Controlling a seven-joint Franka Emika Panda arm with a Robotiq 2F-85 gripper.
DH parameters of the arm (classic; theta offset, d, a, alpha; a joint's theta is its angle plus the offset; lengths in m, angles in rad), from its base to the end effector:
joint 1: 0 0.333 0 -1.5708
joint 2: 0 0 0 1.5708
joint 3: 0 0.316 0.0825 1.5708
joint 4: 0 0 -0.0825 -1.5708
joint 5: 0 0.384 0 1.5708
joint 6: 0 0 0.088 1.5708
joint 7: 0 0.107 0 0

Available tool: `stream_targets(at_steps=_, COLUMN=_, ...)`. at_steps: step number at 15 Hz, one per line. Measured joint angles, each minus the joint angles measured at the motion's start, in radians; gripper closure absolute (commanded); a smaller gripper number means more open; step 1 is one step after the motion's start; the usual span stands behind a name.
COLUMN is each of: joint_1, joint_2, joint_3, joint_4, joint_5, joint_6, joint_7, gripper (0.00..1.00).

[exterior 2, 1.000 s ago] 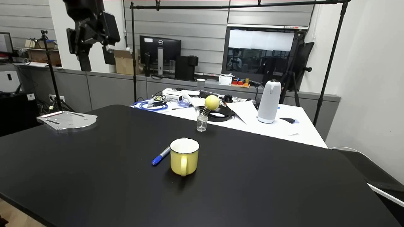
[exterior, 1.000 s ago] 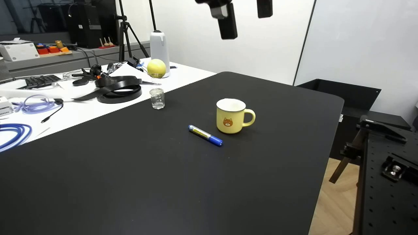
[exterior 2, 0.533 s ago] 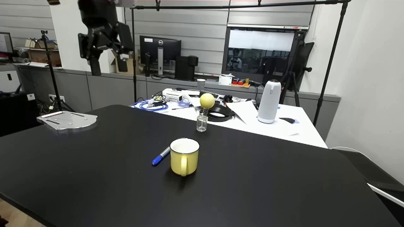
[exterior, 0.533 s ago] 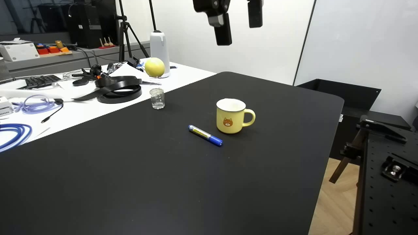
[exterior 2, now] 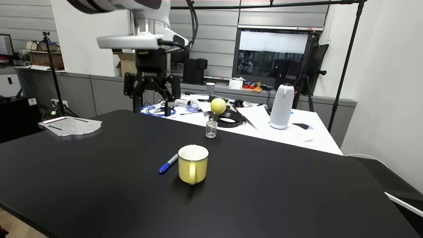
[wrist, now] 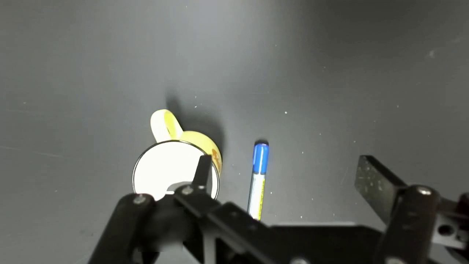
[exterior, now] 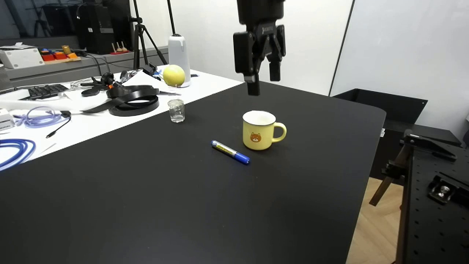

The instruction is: Put the pen in the mug

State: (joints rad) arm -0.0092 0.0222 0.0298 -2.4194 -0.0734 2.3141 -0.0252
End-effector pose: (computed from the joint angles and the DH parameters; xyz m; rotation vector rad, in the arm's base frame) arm 0.4736 0.0084 0.2893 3.0817 0.1526 -0.1970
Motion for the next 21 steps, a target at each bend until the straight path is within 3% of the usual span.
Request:
stream_targets(at_steps=5, joint_1=0.000, joint_2=0.083, joint_3=-0.008, joint_4=0.037, joint_5=0.012, joint_6=0.007, joint_7=-0.023, gripper=0.00)
stream_targets(at_steps=9, joint_1=0.020, joint_2=0.102, joint_3=-0.007, joint_4=0.032, joint_5=0.001, joint_6=0.015, joint_7=0.064, gripper=0.00)
stream_targets(at_steps=16, joint_1=0.062, joint_2=0.254, joint_3=-0.019, joint_4=0.062, joint_5=-0.045, joint_6=0.147, joint_7=0.223, gripper=0.00)
stream_targets(at_steps=21, joint_1=0.080, joint_2=0.360, joint_3=-0.054, joint_4=0.120, joint_5=-0.065, joint_6=0.191, joint_7=0.255, gripper=0.00)
